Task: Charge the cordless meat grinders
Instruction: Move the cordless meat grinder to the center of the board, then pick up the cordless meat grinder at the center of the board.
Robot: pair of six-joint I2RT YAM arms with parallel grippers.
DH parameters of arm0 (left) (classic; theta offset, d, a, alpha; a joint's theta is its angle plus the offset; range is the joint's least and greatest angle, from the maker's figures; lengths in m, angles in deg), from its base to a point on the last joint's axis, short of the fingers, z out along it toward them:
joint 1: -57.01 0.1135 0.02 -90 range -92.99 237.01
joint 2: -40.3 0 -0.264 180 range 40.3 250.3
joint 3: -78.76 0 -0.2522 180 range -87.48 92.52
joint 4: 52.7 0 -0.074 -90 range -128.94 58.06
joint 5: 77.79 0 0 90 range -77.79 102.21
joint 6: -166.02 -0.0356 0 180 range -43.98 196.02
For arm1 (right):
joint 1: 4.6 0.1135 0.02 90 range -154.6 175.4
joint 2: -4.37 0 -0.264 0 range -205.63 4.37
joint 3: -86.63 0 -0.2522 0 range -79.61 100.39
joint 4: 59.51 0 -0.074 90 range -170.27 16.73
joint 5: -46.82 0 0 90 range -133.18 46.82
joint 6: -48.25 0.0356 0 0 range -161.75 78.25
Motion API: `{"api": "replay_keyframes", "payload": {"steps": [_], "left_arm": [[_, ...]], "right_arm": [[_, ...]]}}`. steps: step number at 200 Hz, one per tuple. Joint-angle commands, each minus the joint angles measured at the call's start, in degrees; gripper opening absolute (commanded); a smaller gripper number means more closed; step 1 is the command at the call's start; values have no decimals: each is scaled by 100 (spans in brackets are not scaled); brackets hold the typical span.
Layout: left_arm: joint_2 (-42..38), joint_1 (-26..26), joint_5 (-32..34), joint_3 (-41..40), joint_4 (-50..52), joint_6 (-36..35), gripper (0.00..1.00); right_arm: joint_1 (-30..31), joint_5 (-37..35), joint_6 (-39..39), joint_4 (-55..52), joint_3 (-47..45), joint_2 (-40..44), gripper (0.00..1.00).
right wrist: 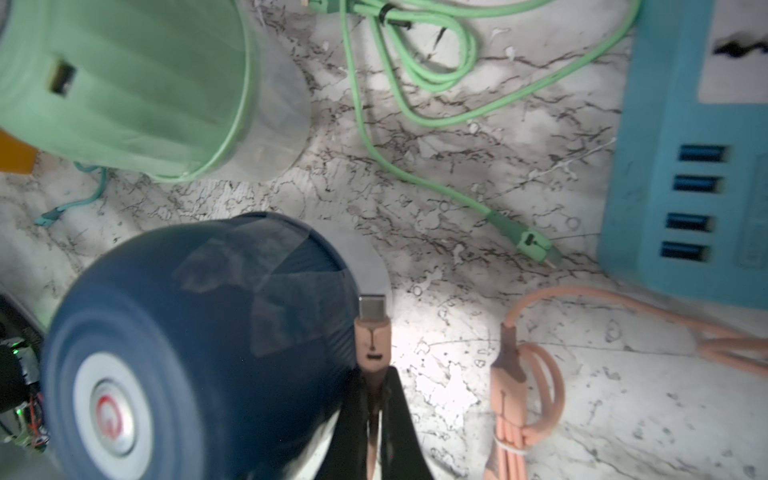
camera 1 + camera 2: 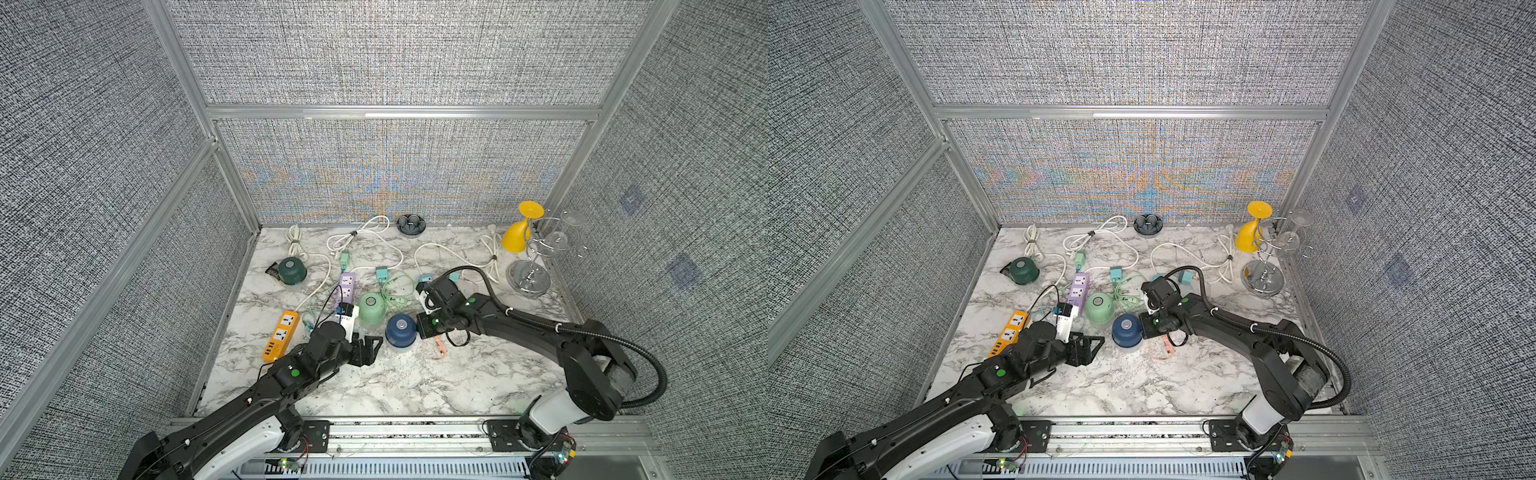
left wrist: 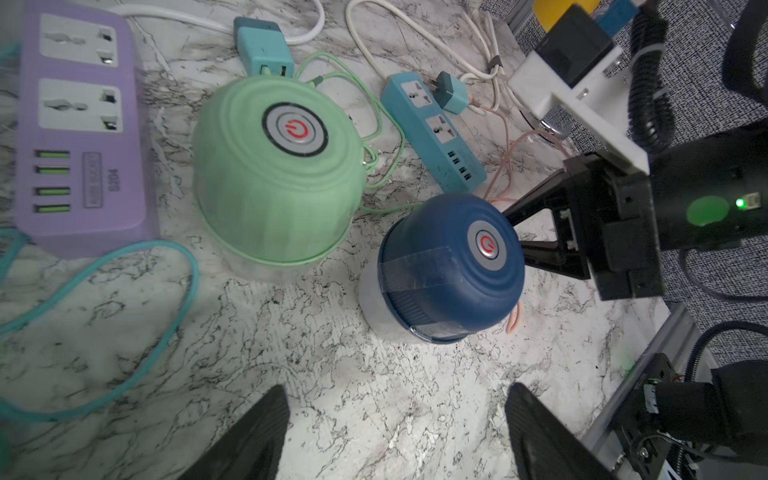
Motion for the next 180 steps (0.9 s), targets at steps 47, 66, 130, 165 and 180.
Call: {"api": "replay_keyframes", "payload": {"steps": [47,66,130,165,180], "left_arm": [[72,-8,130,-89,35,-475,87],[227,-32,91,-81,-66,-574,99],[-70,-696,378,-527,-454,-803,99],[327,-1355,1116,-670,-870,-886,99],[761,-1566,1408,-742,-1421,-876,99]], "right_arm": [[413,156,226,57,-338,289,0],[547,149,182,14,-387,367,0],[453,-240,154,-495,-689,975,0],[-54,-273,22,-804,-960,1691,0],[-287,-223,-62,-940,-1018,1873,0]]}}
